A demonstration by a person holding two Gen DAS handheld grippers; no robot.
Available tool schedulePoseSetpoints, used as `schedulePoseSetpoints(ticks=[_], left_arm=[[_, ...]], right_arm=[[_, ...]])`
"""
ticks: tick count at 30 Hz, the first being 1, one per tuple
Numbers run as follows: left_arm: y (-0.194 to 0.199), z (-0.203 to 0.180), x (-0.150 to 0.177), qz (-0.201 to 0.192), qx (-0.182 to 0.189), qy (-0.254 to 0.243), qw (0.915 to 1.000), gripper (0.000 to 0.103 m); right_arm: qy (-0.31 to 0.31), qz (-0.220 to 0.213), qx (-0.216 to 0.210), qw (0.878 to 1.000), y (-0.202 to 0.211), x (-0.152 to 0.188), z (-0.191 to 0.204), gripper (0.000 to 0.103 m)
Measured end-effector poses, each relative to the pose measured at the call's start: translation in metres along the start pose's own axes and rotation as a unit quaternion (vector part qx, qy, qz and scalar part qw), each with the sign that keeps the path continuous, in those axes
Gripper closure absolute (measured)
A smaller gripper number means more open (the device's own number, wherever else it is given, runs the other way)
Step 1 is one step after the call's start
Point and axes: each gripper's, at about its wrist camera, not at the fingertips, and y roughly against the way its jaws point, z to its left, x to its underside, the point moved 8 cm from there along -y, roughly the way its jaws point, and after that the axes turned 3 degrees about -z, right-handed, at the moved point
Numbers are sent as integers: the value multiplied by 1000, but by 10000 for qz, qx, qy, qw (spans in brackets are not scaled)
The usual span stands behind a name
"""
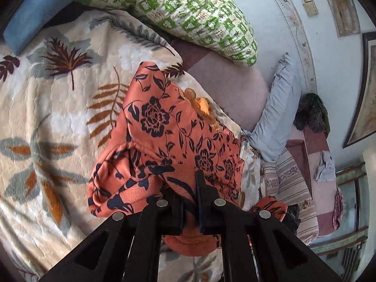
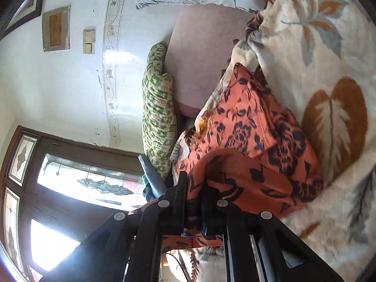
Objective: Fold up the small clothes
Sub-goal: 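Fold the lifted shirt edge over toward the collar with both grippers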
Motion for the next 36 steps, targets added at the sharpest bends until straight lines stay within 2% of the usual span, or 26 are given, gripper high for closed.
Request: schedulePoseSetpoints(ticks=[6,12,15,17,18,20,21,23,25,27,29,32,36], left_arm=[[-59,4,-76,-39,-665,87,9977,96],[-109,11,-127,-114,-1014,313,9943,96],[-131,27,-141,-74,-1158,694,9908,95],[-148,47,-145,169,-1377,1095,9842,94],[-155,56,-147,291,-1391,1325,9809,94],[-163,68,-151,439,-1255,1759,9754,94],[-165,71,-153,487,-1117,1942,9734,94],[-166,73,-159,504,-864,2101,9726,92],[-166,71,-162,538,-770,2020,9749,91],[-164,66,-163,543,-649,1995,9762,89],[-156,61,-166,399,-522,1979,9780,73],[-132,49,-161,132,-445,1776,9830,62],[-98,30,-128,126,-307,1189,9923,55]], right_arm=[[-28,-352,277,9990,-55,-69,-10,94],[-12,-327,714,9969,-110,-104,-25,93],[-65,-366,888,9954,-131,-119,-29,90],[-141,-448,1077,9931,-144,-131,-39,88],[-194,-507,1217,9911,-146,-135,-45,82],[-327,-701,1371,9875,-144,-145,-54,70],[-411,-845,1396,9857,-139,-152,-58,67],[-494,-1093,1330,9838,-126,-161,-60,66],[-337,-1167,1358,9833,-115,-164,-57,64],[-203,-1111,1482,9825,-106,-162,-55,62],[-130,-1022,1491,9834,-100,-153,-52,62],[-32,-783,1470,9860,-95,-129,-47,62],[295,-307,1432,9888,-93,-80,-35,60]])
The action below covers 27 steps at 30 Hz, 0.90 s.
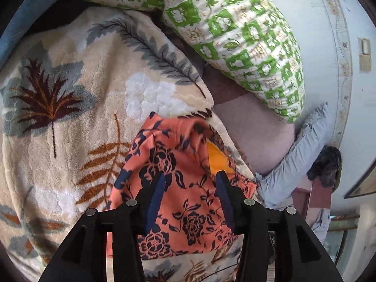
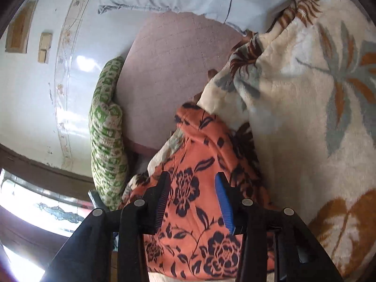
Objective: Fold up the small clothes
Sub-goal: 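Fold the lifted shirt edge over toward the collar with both grippers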
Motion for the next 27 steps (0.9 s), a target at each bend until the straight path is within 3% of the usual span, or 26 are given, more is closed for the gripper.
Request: schedulePoseSetpoints(ticks=[6,10,13,18,23,25,26,27], left_arm=[[26,21,77,234,300,-378,9986,51],[23,53,113,238,432,-67,9988,51],[14,73,130,300,317,125,9990,51],[-5,81,133,234,99,202,9995,51],[-28,84,125,165,-263,216,9993,51],[-32,83,119,114,-259,384,9989,58],[-29,79,116,11,-265,399,9989,76],[-25,74,112,-111,-257,316,9991,81]], right_arm=[[374,392,-111,9985,20,71,12,54],[384,512,1,9980,27,103,5,49],[66,474,90,9988,29,115,-13,49],[-752,250,64,9968,19,113,-40,39],[-1153,-14,120,9933,-1,100,-55,40],[-1171,-142,57,9930,-3,94,-54,46],[-1104,-180,58,9937,-1,91,-50,74],[-940,-247,-77,9952,4,85,-40,89]])
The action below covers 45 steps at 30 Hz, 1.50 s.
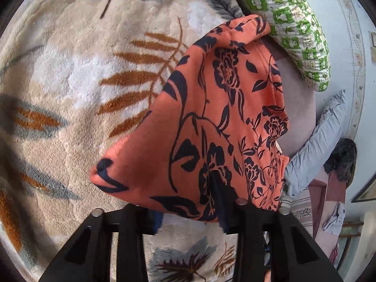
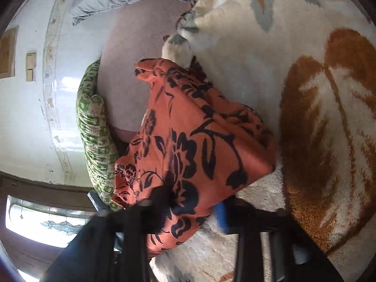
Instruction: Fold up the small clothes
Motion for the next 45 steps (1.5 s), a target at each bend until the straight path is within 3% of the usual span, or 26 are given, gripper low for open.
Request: schedulePoseSetpoints(ticks=[2,4,7,8,9,13,16,18,21,22,25,32,39,40,41,42,43,44,45], left_arm=[[10,-6,-3,-227,-27,-158,9996,81],[8,-2,-1,-218,-170,-182,9995,81],[-5,16,8,-26,-405,-9,9992,81],[-5,18,10,-30,-297,29,9996,81],[0,18,11,1,-243,20,9997,81],[29,7,21,265,-284,-701,9968,81],[65,-16,27,298,-285,-1710,9844,80],[91,-36,21,10,-334,-2289,9729,76],[112,-63,-5,-480,-651,-2832,9556,45],[111,-69,-20,-588,-761,-2848,9538,40],[91,-78,-56,-518,-979,-2672,9573,40],[11,-84,-118,-195,-1183,-1656,9789,40],[-51,-75,-134,-54,-1717,-1869,9672,41],[-59,-73,-135,-50,-1793,-1936,9645,43],[-63,-73,-135,-113,-1862,-2020,9615,59],[-68,-73,-138,-138,-1880,-2061,9602,72],[-71,-73,-139,-97,-1852,-2010,9619,83],[-70,-74,-141,-150,-1759,-1908,9656,85],[-65,-76,-145,-315,-1648,-1870,9679,88]], right_arm=[[525,-226,-132,9983,17,-8,24,90],[811,-207,47,9965,21,-12,28,90],[759,118,747,9942,4,-10,-6,90],[736,250,909,9928,-1,-6,-18,87],[714,281,1027,9918,-1,-3,-24,78],[948,225,1112,9890,26,-3,-13,71],[1421,-186,1209,9823,63,-14,7,71],[1729,-555,1108,9771,84,-29,30,66],[2148,-602,874,9709,78,-49,68,48],[2288,-517,866,9682,68,-54,78,46],[2639,-219,1048,9586,21,-66,98,44],[2601,-76,1826,9481,-71,-105,81,44],[2887,217,2271,9298,-119,-118,65,40],[2928,247,2319,9273,-123,-119,63,41],[2993,231,2324,9251,-126,-120,63,49],[3054,173,2311,9236,-125,-121,65,70],[3034,153,2195,9271,-123,-123,68,79],[2951,89,1989,9345,-118,-125,74,92],[2883,-89,1707,9421,-109,-128,84,94]])
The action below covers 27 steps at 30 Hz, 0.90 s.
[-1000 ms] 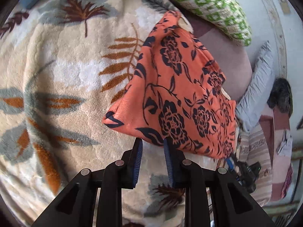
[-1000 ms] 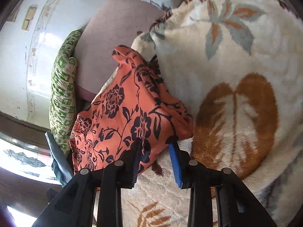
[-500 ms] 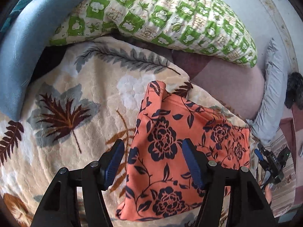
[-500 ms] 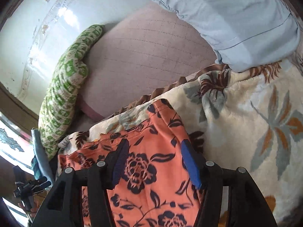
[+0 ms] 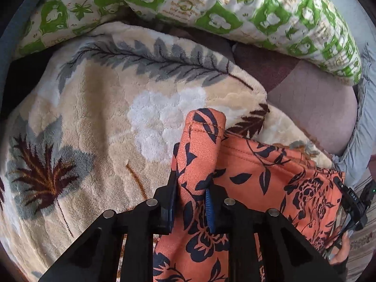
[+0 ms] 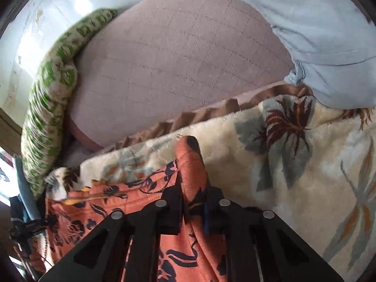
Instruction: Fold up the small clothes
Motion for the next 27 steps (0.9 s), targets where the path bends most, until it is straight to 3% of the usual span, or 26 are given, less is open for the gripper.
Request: schedulePoseSetpoints(ticks=[1,3,8,12,14,16,18,21,23,25,27], left_arm=[[5,2,-4,-171,40,23,9998,91],[7,10,-11,-358,-60,102,9993,91],[-21,35,-9,-209,-708,230,9970,92],[-8,37,-11,-183,-467,495,9975,92],[15,38,-9,-260,-272,487,9981,92],[44,35,0,-395,111,425,9983,92],[67,26,15,-526,392,203,9976,89],[81,22,49,-475,752,96,9960,78],[75,24,73,-296,740,84,9968,77],[57,32,95,-41,503,81,9987,78],[46,37,105,-105,330,65,9994,78]], right_arm=[[-74,-295,-207,9993,13,-8,1,97],[-232,-556,-176,9980,22,-17,-9,97],[-319,154,539,9979,-22,6,-42,95],[-498,174,669,9964,-20,15,-46,79],[-490,-36,597,9970,2,11,-40,78],[-226,-319,343,9986,31,11,-21,77],[43,-541,-17,9985,58,22,-2,69],[-11,-580,-465,9972,78,54,10,62],[-142,-402,-412,9982,75,79,0,62],[-298,-162,-86,9994,60,102,-19,62],[-549,0,-39,9985,49,116,-36,68]])
